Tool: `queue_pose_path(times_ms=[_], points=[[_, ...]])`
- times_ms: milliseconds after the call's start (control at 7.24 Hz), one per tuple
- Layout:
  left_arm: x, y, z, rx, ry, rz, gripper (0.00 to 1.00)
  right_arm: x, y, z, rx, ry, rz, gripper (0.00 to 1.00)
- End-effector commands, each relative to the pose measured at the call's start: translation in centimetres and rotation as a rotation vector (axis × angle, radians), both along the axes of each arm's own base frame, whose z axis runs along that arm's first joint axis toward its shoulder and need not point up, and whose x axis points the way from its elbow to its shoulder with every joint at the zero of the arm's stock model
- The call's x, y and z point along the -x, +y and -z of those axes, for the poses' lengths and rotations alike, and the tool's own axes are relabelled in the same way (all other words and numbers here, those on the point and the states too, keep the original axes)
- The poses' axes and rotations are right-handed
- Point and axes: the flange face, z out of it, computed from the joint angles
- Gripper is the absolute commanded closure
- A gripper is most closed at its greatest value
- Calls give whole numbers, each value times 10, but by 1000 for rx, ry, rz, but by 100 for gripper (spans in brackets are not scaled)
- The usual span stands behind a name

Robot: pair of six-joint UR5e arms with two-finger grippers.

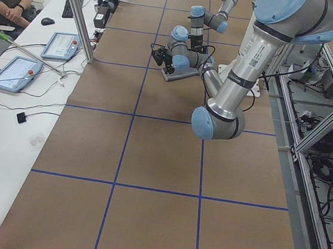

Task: Fold towel twice with both arms
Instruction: 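Drag the towel end toward the robot with the right gripper, rotating it, then release the towel with the right gripper while the left gripper moves to its end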

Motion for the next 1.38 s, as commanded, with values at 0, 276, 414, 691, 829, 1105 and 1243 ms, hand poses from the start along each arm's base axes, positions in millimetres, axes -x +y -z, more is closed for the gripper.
queue_pose_path(times_ms=[0,276,414,691,829,1105,1243], points=[[-29,30,-26,-9,-48,-18,11,-26,-38,1,-34,-6,-58,0],[-50,40,-27,-17,-48,-48,20,-36,-54,0,-69,-4,-79,0],[-52,37,-30,-55,-65,-68,23,-40,-60,-1,-69,-1,-89,0],[-59,34,-32,-88,-74,-87,29,-43,-66,-2,-84,3,-93,0],[-63,32,-31,-96,-61,-87,30,-44,-74,-6,-117,20,-119,0],[-60,31,-29,-99,-56,-83,32,-14,-98,-12,-184,72,-131,0],[-64,30,-35,-94,-67,-85,33,-9,-102,-12,-211,81,-133,0]])
